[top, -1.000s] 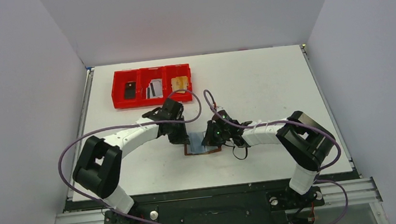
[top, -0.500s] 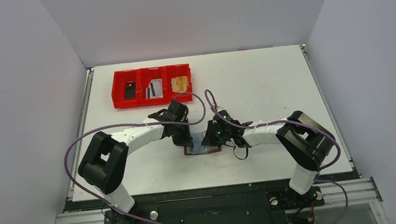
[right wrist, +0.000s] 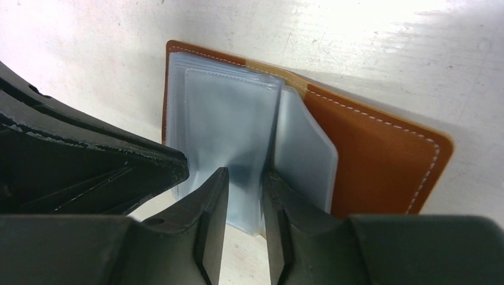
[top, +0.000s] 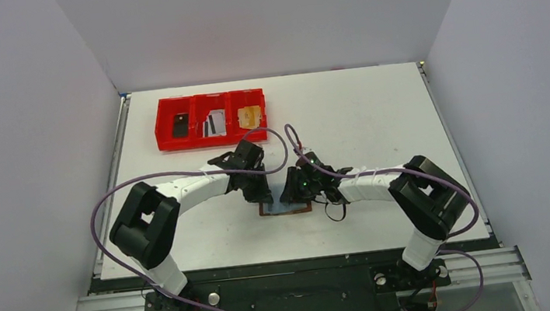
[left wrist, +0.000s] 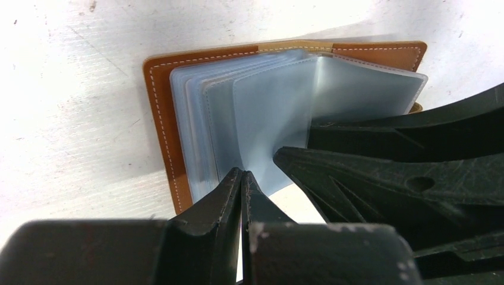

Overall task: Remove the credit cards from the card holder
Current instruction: Remove the credit card from the card holder.

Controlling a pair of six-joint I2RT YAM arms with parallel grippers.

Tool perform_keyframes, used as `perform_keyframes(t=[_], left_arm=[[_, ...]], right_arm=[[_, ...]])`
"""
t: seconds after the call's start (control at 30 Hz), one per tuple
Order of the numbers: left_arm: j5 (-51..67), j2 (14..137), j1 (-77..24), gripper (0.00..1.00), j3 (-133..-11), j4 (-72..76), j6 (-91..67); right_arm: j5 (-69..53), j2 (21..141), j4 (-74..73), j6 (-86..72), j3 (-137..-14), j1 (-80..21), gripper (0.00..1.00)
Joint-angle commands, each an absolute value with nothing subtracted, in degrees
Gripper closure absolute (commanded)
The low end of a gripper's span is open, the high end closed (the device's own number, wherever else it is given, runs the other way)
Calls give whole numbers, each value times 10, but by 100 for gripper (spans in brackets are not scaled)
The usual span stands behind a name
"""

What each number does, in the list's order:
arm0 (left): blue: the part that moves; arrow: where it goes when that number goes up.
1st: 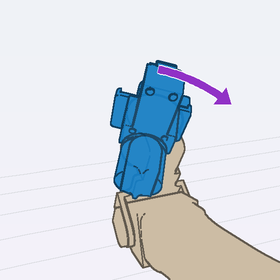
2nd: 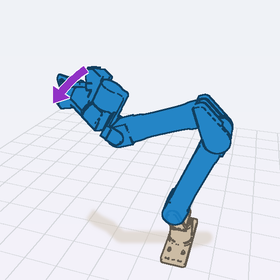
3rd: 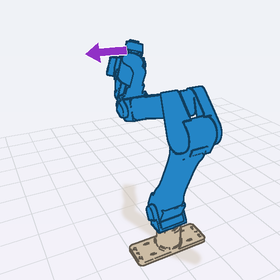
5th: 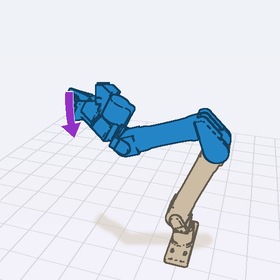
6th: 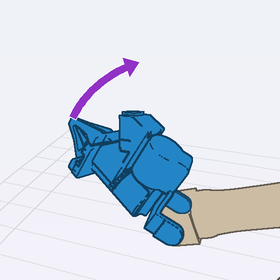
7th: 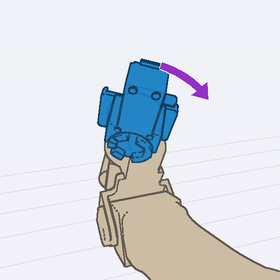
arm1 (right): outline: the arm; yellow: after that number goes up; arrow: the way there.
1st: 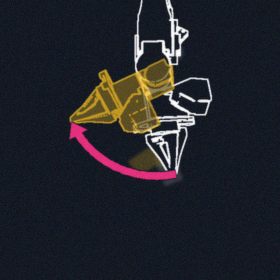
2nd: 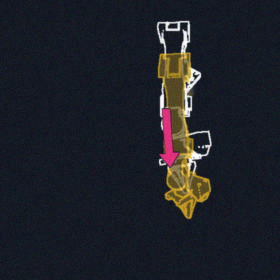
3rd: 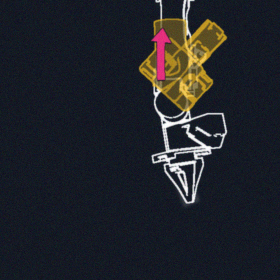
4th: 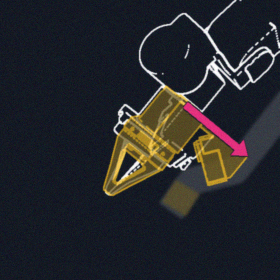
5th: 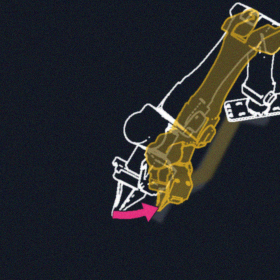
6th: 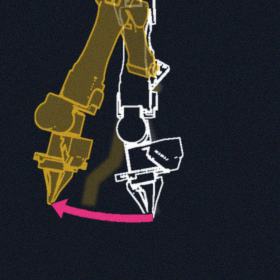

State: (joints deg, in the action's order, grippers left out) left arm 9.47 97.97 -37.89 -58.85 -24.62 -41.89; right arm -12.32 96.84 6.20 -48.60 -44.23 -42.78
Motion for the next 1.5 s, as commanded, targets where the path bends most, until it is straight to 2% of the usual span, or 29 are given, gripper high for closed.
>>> perform_keyframes(t=[0.0, 0.1, 0.4, 0.7, 0.9, 1.13, 1.3, 1.47], left_arm=[[112, 984, -383, 100, -596, -207, -429], [116, 987, -384, 100, -598, -202, -430], [123, 1002, -388, 100, -608, -194, -431], [129, 1017, -393, 100, -627, -195, -432], [137, 1028, -394, 100, -626, -189, -436], [151, 1039, -396, 100, -629, -177, -445], [154, 1043, -398, 100, -631, -176, -448], [161, 1046, -399, 100, -632, -171, -453]], right_arm=[[-92, 931, -5, -468, -465, -427, 72], [-83, 907, -30, -467, -472, -427, 68], [-50, 874, -84, -462, -495, -432, 63], [-24, 902, -99, -459, -503, -451, 62], [-13, 925, -96, -458, -504, -458, 53], [19, 936, -101, -458, -506, -472, 50], [49, 936, -120, -451, -517, -487, 44], [60, 952, -129, -448, -525, -495, 43]])
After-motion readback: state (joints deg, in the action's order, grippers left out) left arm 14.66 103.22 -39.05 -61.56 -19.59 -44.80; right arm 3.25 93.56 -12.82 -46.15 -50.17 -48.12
